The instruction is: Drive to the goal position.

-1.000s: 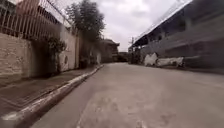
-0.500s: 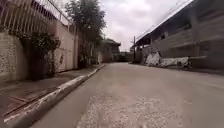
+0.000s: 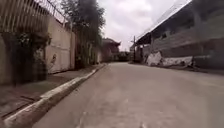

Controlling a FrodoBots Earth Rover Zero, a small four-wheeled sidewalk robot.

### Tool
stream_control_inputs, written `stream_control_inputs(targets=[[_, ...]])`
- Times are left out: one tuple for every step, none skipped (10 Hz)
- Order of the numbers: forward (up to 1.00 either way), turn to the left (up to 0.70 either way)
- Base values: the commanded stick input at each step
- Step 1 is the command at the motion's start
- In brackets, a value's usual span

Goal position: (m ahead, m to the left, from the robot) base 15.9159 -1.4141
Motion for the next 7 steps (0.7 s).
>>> stream_control_inputs(targets=[[1.00, 0.00], [1.00, 0.00], [1.00, 0.00], [1.00, 0.00], [1.00, 0.00], [1.00, 0.00], [1.00, 0.00]])
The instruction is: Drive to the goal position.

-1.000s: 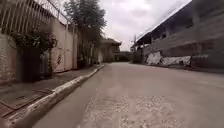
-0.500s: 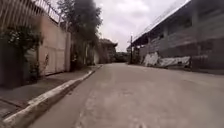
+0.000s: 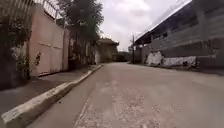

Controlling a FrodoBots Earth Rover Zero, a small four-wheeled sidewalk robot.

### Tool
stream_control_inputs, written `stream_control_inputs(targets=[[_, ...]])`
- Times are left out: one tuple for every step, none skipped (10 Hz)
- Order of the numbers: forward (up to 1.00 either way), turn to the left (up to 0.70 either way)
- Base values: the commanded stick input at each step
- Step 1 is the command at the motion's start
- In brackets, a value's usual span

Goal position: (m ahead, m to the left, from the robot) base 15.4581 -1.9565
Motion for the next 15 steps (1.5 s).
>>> stream_control_inputs(targets=[[1.00, 0.00], [1.00, 0.00], [1.00, 0.00], [1.00, 0.00], [1.00, 0.00], [1.00, 0.00], [1.00, 0.00], [1.00, 0.00], [1.00, 0.00], [1.00, 0.00], [1.00, 0.00], [1.00, 0.00], [1.00, 0.00], [1.00, 0.00], [1.00, 0.00]])
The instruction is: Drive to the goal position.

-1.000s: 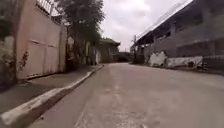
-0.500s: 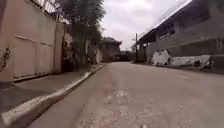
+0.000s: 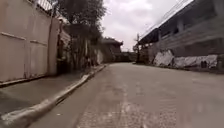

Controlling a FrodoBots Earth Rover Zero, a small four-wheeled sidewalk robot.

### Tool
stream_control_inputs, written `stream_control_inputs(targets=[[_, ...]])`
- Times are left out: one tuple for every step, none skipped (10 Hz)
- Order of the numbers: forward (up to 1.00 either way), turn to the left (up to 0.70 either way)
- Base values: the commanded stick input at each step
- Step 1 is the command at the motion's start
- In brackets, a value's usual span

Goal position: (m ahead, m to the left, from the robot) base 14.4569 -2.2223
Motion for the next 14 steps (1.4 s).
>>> stream_control_inputs(targets=[[1.00, -0.35], [1.00, -0.40], [1.00, -0.39], [1.00, -0.10], [1.00, 0.00], [1.00, 0.00], [1.00, 0.00], [1.00, 0.00], [1.00, 0.00], [1.00, 0.00], [1.00, 0.00], [1.00, 0.00], [1.00, 0.00], [1.00, 0.00]])
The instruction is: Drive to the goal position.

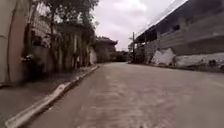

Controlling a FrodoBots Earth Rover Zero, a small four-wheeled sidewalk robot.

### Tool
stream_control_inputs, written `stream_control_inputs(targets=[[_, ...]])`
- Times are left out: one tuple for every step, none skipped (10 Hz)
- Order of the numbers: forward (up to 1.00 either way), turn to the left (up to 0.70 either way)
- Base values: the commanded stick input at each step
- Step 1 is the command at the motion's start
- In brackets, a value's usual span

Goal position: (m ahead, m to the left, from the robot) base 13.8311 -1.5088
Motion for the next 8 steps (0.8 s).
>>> stream_control_inputs(targets=[[1.00, 0.00], [1.00, 0.00], [1.00, 0.00], [1.00, 0.00], [1.00, 0.00], [1.00, 0.00], [1.00, 0.00], [1.00, 0.00]])
